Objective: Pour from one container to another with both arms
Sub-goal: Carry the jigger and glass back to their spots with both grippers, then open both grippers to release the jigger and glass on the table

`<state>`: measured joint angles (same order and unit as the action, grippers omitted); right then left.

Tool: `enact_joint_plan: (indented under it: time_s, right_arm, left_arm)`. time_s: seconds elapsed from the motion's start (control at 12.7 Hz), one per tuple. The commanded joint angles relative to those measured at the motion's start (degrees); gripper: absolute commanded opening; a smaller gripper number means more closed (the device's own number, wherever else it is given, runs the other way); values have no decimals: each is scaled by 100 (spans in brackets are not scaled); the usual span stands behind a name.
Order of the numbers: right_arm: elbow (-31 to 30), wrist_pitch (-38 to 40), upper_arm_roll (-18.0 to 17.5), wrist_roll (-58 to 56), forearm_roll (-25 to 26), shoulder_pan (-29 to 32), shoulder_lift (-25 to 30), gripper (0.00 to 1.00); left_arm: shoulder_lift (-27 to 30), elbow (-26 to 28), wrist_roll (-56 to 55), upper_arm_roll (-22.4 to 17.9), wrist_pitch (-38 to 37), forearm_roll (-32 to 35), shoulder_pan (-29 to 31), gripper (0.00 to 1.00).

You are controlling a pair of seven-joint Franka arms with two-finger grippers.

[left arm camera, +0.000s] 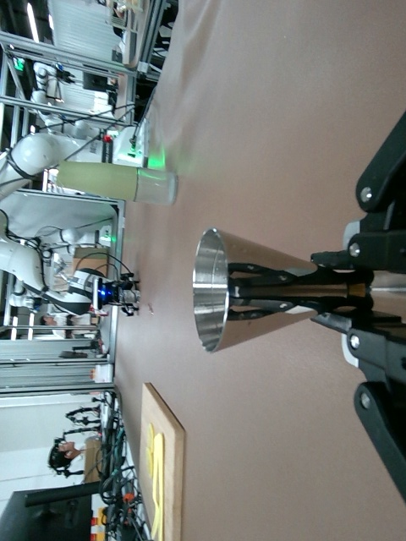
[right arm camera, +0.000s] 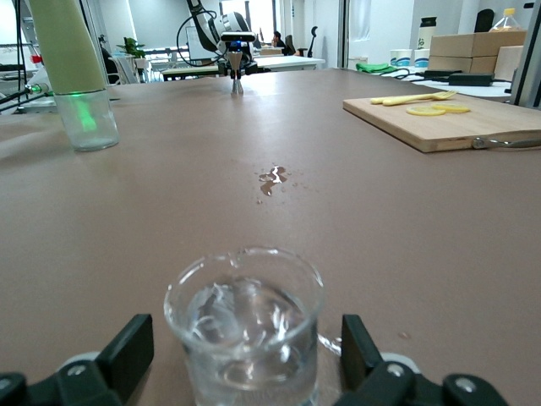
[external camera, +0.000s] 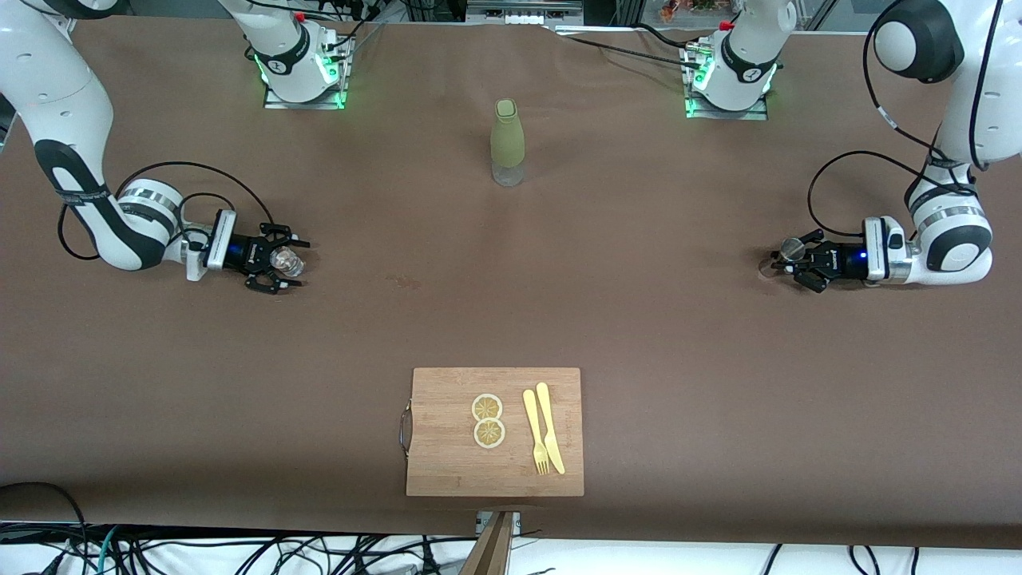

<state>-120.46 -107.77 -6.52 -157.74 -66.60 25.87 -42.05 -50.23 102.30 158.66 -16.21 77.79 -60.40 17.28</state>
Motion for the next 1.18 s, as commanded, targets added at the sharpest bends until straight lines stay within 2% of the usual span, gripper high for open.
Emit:
enact_joint_plan:
  time_s: [0.0, 0.08, 0.16, 0.24, 0.47, 0.71, 0.95, 1.1]
  right_arm:
    - [-56, -104, 247, -565, 287, 85, 266, 99]
    - [-65, -113, 361, -565, 419, 93, 424, 99]
    - [-91, -113, 466, -565, 516, 93, 565, 99]
    - [-178, -122, 581, -478, 552, 93, 749, 99]
    - [-477, -349, 670, 337, 946, 85, 1478, 99]
    - [-522, -368, 670, 1408, 1175, -64, 1971, 99]
    - [-531, -639, 670, 2700, 1308, -292, 2367, 99]
    - [-548, -772, 670, 3789, 1491, -494, 2631, 99]
  left_arm:
    - [-373, -298, 1114, -31, -176, 116, 30, 0]
    - [-443, -368, 1115, -31, -176, 125, 30, 0]
    - [-470, -386, 1097, -40, -176, 133, 30, 28]
    - [-470, -395, 1097, -49, -176, 142, 30, 99]
    - [-435, -754, 582, -206, -167, 229, 21, 100]
    - [-356, -1378, -560, -321, -176, 861, 21, 100]
    - [-6, -1626, -2289, -348, -176, 1310, -58, 100]
    - [293, -1835, -3861, -339, -176, 1626, -172, 100]
